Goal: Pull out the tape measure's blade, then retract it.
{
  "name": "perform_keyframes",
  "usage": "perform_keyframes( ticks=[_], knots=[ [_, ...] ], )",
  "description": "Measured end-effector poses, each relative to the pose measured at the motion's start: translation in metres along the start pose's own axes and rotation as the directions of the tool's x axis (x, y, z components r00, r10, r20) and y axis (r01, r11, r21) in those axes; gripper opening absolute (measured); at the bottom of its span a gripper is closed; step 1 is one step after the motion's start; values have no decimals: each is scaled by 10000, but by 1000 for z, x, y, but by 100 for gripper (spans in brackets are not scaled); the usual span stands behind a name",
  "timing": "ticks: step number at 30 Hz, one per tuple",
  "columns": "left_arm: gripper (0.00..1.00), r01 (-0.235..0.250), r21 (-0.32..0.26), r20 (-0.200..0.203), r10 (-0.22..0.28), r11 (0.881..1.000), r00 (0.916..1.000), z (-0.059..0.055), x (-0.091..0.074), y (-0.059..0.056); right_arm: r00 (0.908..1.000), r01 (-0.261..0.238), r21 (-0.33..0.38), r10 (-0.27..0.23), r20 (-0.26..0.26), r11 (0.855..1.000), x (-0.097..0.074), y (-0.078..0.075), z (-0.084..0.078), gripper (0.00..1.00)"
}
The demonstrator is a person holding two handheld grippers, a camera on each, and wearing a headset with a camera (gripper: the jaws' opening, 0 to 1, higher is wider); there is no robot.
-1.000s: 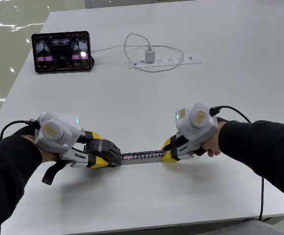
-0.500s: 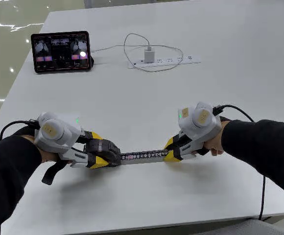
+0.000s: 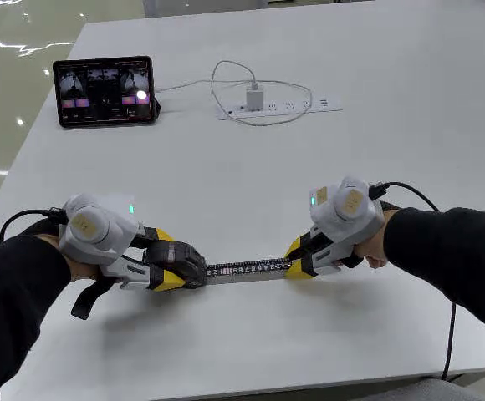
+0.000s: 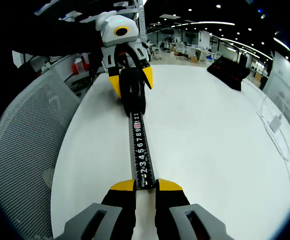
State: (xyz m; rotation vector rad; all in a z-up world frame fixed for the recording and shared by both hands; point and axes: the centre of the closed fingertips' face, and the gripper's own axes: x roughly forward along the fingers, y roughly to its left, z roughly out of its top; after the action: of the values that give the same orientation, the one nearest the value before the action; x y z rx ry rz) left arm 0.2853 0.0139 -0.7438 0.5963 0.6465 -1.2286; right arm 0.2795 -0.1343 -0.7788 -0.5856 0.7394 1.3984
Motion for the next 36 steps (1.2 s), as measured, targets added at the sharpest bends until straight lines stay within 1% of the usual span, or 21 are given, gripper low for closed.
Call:
perform_keyframes(
  ticks=[11,13,22,36],
  knots=[
    [32,29,20,7,-29,10000,10000,0,0,0,10000,24,104,-24,39,9999,-5,-1,-6,10],
    [32,24,17,7,-24,10000,10000,0,0,0,9999,51,221,-53,98,9997,-6,-2,-7,10],
    [32,42,34,5,-42,10000,10000,0,0,0,9998,76,249,-80,182,9997,-9,0,-11,10],
    [32,40,49,6,-40,10000,10000,1,0,-1,9998,152,262,-156,155,9995,-16,-1,-20,10]
  ],
)
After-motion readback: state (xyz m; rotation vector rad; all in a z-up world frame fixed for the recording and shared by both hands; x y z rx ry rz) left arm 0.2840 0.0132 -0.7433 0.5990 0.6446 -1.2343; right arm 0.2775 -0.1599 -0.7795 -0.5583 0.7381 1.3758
